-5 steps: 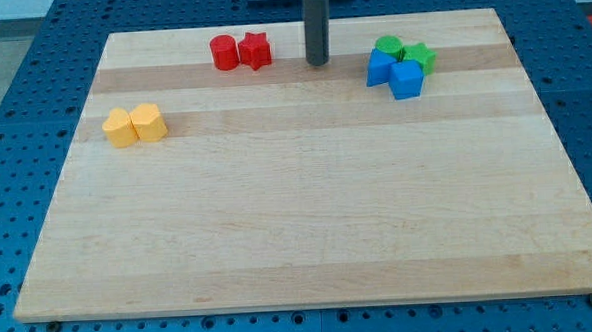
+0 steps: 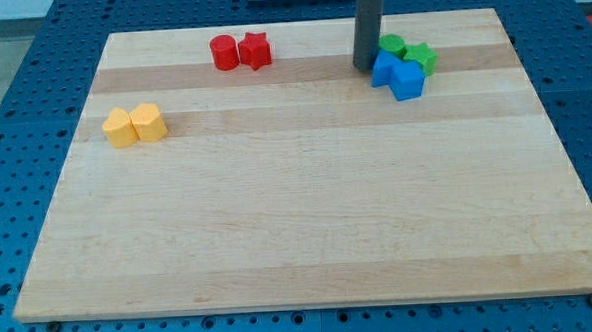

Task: Slide the blue triangle along with the blue cube slightly right

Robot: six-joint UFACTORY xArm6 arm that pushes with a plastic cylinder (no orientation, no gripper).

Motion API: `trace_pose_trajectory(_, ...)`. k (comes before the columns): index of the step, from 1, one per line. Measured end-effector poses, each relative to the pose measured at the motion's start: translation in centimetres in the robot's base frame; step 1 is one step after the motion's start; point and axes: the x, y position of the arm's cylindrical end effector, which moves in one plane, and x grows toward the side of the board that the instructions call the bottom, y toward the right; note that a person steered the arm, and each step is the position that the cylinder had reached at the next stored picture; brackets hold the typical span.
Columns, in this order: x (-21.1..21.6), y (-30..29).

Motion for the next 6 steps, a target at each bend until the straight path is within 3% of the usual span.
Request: trace_pose_trajectory(6, 5.6, 6.7)
